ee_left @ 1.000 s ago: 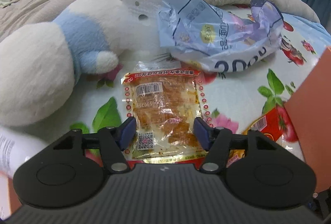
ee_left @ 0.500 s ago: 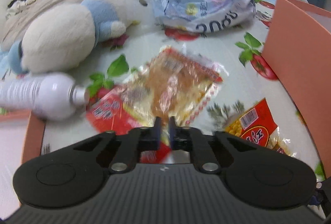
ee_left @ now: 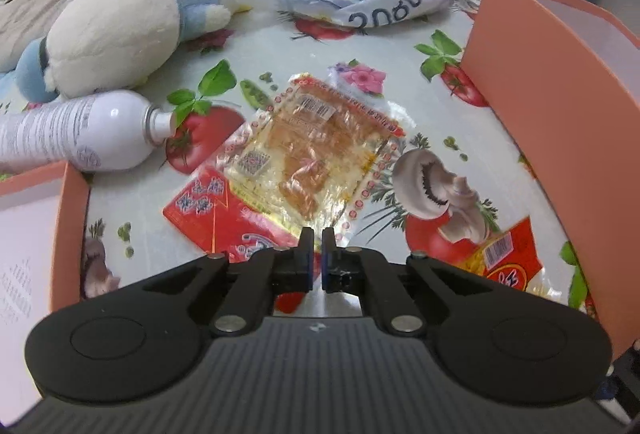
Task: Organize snacks
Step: 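Grasp the clear bread-snack packet with the left gripper while the right grasps the red-label stick packet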
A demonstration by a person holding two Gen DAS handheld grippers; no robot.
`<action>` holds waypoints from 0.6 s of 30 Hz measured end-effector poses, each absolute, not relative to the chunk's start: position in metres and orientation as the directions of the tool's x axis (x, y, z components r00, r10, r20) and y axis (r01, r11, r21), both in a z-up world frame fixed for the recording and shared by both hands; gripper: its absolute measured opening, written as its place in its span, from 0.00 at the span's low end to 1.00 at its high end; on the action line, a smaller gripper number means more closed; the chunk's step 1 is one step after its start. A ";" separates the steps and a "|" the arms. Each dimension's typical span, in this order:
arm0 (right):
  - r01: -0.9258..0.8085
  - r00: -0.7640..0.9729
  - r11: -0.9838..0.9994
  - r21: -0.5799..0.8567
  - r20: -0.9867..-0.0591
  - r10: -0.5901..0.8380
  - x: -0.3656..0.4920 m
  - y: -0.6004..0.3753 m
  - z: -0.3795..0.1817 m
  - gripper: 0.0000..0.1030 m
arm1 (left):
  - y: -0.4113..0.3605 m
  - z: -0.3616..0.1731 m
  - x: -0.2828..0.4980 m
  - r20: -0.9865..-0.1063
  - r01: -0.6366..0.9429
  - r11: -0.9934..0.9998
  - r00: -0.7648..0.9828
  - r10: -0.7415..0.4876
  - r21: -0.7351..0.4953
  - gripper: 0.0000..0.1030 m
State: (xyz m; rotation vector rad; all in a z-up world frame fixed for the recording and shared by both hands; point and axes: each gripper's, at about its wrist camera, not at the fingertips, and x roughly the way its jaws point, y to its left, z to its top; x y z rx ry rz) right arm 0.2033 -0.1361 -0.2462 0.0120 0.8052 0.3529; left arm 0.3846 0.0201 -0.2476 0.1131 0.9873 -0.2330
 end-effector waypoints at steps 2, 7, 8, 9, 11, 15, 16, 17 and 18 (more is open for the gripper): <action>-0.288 0.671 0.951 0.112 -0.684 0.284 0.198 -0.138 -0.240 0.56 | 0.020 -0.240 0.390 -0.827 0.282 0.959 0.540 -0.157 0.001 0.11; -0.235 0.700 0.970 0.058 -0.682 0.211 0.201 -0.140 -0.240 0.72 | 0.013 -0.233 0.415 -0.813 0.382 0.922 0.555 -0.175 0.062 0.89; -0.228 0.684 0.973 0.046 -0.704 0.193 0.205 -0.138 -0.245 0.72 | 0.011 -0.234 0.421 -0.814 0.413 0.907 0.551 -0.183 0.076 0.90; -0.214 0.677 0.976 0.039 -0.715 0.176 0.208 -0.137 -0.248 0.72 | 0.009 -0.237 0.428 -0.824 0.438 0.895 0.536 -0.185 0.083 0.90; -0.167 0.685 0.986 0.022 -0.716 0.132 0.210 -0.134 -0.255 0.72 | 0.007 -0.247 0.440 -0.843 0.464 0.882 0.504 -0.189 0.080 0.90; -0.089 0.697 0.996 -0.031 -0.716 0.040 0.218 -0.124 -0.263 0.74 | 0.002 -0.265 0.449 -0.853 0.510 0.854 0.487 -0.186 0.105 0.90; -0.080 0.697 0.996 -0.034 -0.716 0.032 0.220 -0.124 -0.264 0.74 | 0.001 -0.268 0.449 -0.847 0.520 0.847 0.495 -0.194 0.110 0.93; -0.076 0.695 0.997 -0.032 -0.718 0.030 0.223 -0.125 -0.264 0.74 | 0.002 -0.269 0.449 -0.841 0.526 0.844 0.501 -0.207 0.105 0.93; -0.074 0.689 0.997 -0.026 -0.724 0.033 0.226 -0.126 -0.265 0.74 | 0.003 -0.270 0.451 -0.841 0.525 0.846 0.496 -0.215 0.094 0.93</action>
